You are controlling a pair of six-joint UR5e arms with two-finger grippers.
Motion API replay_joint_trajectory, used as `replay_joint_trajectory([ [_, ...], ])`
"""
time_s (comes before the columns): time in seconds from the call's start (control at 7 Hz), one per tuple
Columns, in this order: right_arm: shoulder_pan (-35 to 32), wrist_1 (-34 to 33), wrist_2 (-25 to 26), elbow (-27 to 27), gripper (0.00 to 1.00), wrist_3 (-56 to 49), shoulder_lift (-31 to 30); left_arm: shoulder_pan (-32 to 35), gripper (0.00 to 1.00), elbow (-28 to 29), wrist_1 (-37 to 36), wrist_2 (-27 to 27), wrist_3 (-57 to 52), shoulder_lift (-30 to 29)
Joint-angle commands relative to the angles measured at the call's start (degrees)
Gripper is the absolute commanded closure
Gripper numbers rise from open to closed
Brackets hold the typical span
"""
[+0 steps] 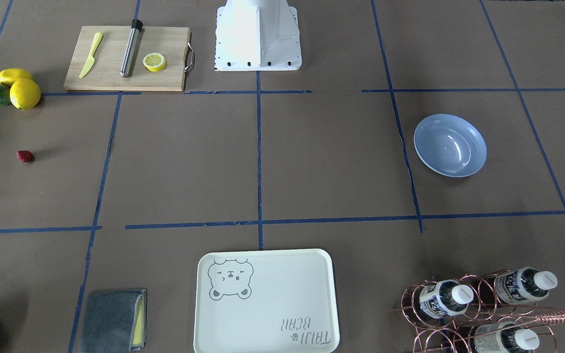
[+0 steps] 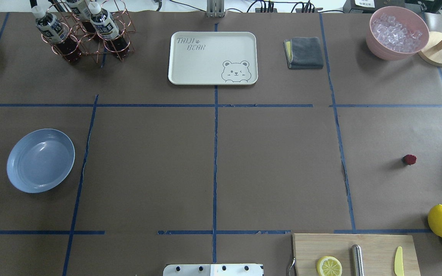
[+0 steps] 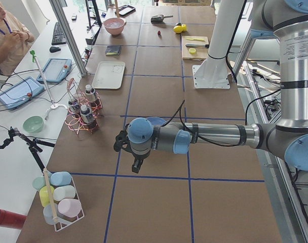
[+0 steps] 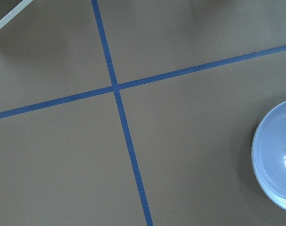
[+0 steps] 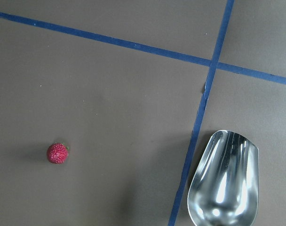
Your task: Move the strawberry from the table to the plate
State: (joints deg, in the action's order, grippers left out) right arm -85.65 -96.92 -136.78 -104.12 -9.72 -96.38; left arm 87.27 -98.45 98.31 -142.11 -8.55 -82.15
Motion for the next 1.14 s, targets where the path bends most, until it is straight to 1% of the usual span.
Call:
replay_joint_trajectory([
  [0.0, 1.61, 0.07, 0.20, -0.29, 0.00, -0.92, 0.14, -10.48, 0.00, 2.72, 8.42, 0.16, 10.15, 0.06],
  [0.14, 2.23, 0.07, 0.11, -0.29, 0.00, -0.40, 0.40, -13.59, 0.00, 6.48, 16.75, -0.01, 15.10, 0.06],
  [0.29, 2.32, 0.07, -0.06, -0.47, 0.00, -0.48, 0.40, -17.18, 0.00, 8.43, 24.14, 0.07, 21.85, 0.06],
  [0.43, 2.67, 0.15, -0.06, -0.38, 0.00, -0.48, 0.40, -20.79, 0.00, 8.89, 29.35, 0.16, 29.13, -0.02],
  [0.57, 2.85, 1.46, -0.06, -0.21, 0.00, -0.48, 0.32, -25.52, 0.00, 8.98, 32.79, 0.86, 34.17, -0.11],
  [0.71, 2.94, 2.52, -0.06, 0.05, 0.00, -0.13, 0.23, -26.96, 0.00, 10.02, 34.91, 0.95, 37.18, -0.46],
  [1.0, 3.55, 2.44, -0.15, 0.49, 0.00, -0.04, 0.23, -28.99, 0.01, 11.61, 35.99, 1.74, 37.38, -1.51],
])
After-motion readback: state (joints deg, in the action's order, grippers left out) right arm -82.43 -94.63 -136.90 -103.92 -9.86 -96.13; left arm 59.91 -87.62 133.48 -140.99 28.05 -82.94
